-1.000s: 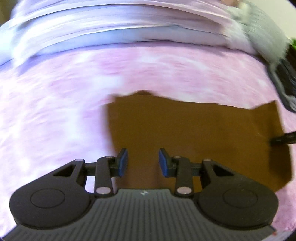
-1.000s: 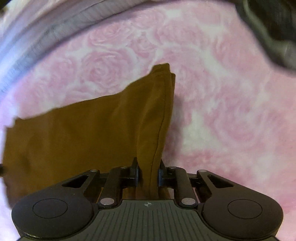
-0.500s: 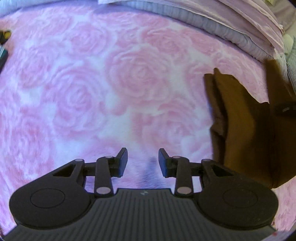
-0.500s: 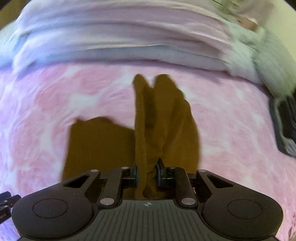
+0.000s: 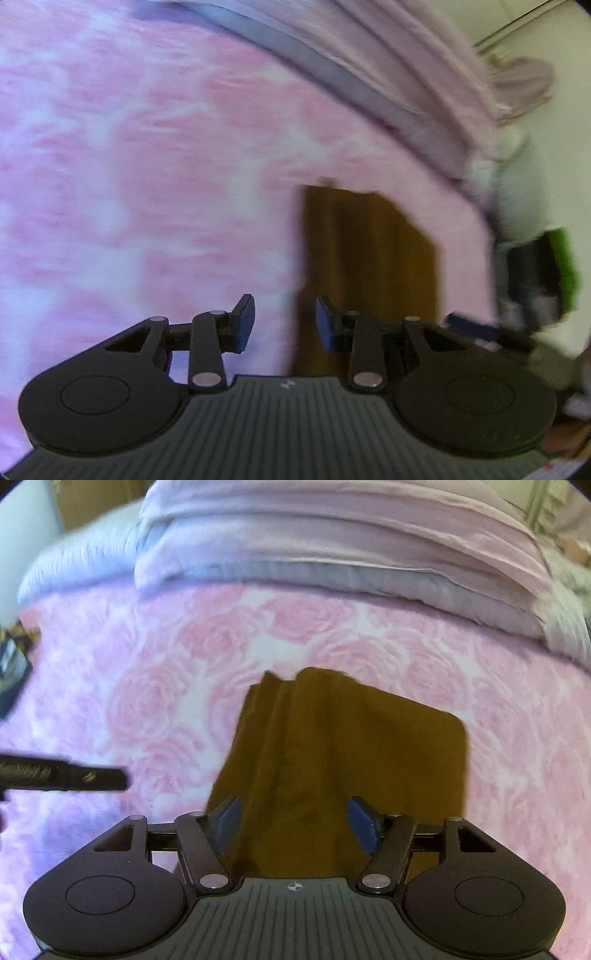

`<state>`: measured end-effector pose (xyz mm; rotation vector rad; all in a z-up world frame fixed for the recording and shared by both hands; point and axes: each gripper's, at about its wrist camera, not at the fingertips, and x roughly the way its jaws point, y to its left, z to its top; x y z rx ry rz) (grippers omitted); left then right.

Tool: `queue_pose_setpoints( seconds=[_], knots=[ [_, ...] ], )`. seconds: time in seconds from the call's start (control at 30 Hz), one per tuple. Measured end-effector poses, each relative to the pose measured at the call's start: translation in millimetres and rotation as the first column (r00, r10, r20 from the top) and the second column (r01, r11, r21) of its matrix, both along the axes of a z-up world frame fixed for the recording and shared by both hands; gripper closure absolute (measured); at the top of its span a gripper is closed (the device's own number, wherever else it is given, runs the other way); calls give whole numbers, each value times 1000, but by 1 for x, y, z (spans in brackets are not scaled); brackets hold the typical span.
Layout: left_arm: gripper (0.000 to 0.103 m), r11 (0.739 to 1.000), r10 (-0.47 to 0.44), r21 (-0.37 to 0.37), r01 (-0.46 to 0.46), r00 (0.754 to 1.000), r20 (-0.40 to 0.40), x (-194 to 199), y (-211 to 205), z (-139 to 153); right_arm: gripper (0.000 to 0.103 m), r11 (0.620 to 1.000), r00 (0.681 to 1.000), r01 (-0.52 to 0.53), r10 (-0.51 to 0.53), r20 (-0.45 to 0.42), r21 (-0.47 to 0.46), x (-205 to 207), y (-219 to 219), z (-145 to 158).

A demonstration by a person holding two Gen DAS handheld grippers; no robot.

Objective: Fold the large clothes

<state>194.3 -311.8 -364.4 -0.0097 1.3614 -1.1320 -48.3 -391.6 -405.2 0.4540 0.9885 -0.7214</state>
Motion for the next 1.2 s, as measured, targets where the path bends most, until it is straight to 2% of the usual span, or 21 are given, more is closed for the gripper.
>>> queue_pose_setpoints(
  seconds=[0.03,0.1,0.17,0.23,0.37,0.43,0.53,0.67,0.7,0.73,0.9,0.97,1.03,1.2],
  knots=[
    [73,999,-27,-26,26,999,-28,-5,-11,1,42,999,999,42,-42,-10,-8,-10,-7,1],
    [73,995,-84,-50,82,996,-37,-17,-33,1,45,990,990,137,-138,-31,-17,-36,-25,-5],
    [73,990,-138,-38,137,990,-18,-28,-56,-5,54,968,968,248,-246,-59,28,-61,-48,-17],
    [73,988,-154,-14,153,988,-26,-33,-73,-16,57,930,934,356,-353,-54,90,-84,-70,-33],
    [69,986,-161,31,163,985,-56,-32,-96,-35,59,886,898,441,-438,-53,146,-105,-97,-60],
    [66,983,-179,39,181,983,-41,-36,-103,-38,59,870,886,462,-462,-43,175,-109,-105,-71],
    [65,983,-180,45,180,984,-19,-40,-109,-39,59,859,884,464,-466,-43,218,-113,-115,-83],
    [69,977,-213,15,212,977,3,-51,-119,-33,59,885,905,422,-424,-35,197,-101,-112,-83],
    [75,975,-223,20,223,974,32,-55,-124,-31,60,894,912,410,-409,-46,181,-95,-112,-83],
    [86,971,-239,16,239,968,73,-58,-125,-28,62,903,918,397,-393,-58,163,-91,-110,-82],
    [89,967,-220,-82,241,953,210,-47,-107,-7,66,946,952,305,-301,-50,111,-77,-102,-69],
    [89,971,-198,-91,222,956,216,-38,-101,-8,66,955,960,279,-277,-36,96,-70,-101,-66],
    [89,977,-184,-69,203,960,212,-34,-96,-15,66,962,965,262,-259,-37,81,-62,-100,-65],
    [89,985,-142,-71,159,970,197,-34,-80,-24,66,975,973,222,-220,-76,19,-48,-93,-69]
  ],
)
